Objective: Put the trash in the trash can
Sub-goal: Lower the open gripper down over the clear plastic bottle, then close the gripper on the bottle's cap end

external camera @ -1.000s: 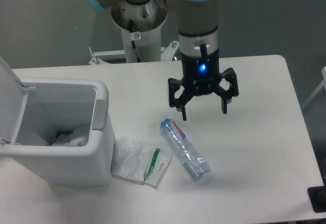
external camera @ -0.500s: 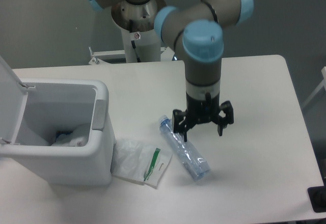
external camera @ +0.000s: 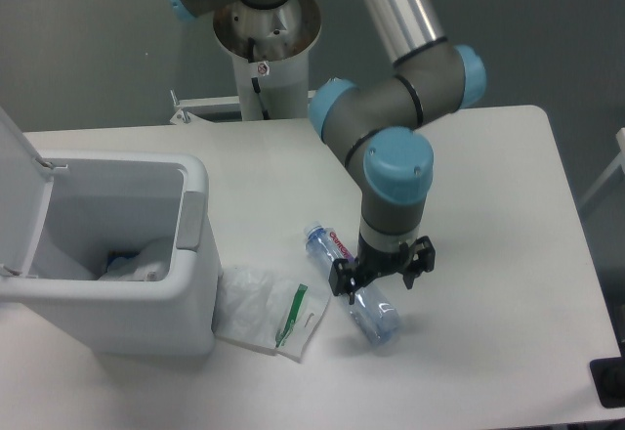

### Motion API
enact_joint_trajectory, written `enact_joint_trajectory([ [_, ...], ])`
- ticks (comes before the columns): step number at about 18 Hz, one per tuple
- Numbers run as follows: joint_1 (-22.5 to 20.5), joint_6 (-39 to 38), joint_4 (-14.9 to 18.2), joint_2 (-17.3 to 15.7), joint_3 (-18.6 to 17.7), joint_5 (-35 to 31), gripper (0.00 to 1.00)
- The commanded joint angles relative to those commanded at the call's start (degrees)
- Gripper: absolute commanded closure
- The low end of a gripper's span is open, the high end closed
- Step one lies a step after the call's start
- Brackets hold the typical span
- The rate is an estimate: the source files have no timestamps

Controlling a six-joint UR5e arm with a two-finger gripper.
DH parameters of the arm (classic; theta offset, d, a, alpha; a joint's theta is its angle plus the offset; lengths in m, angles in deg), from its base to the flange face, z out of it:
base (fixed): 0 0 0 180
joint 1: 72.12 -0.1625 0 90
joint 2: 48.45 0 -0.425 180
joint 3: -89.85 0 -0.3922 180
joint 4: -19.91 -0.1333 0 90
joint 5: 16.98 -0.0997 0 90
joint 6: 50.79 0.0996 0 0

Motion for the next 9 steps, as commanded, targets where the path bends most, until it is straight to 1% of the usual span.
enact_joint_trajectory([
  [3, 0.0, -0.1, 0.0, 1.8, 1.2, 0.0, 0.00],
  [4, 0.0, -0.4, 0.0, 3.0, 2.0, -0.1, 0.00],
  [5, 0.0, -2.4, 0.0, 4.5, 3.1, -0.3, 0.00],
  [9, 0.0, -2.6, 0.0, 5.4, 3.7, -0.4, 0.00],
])
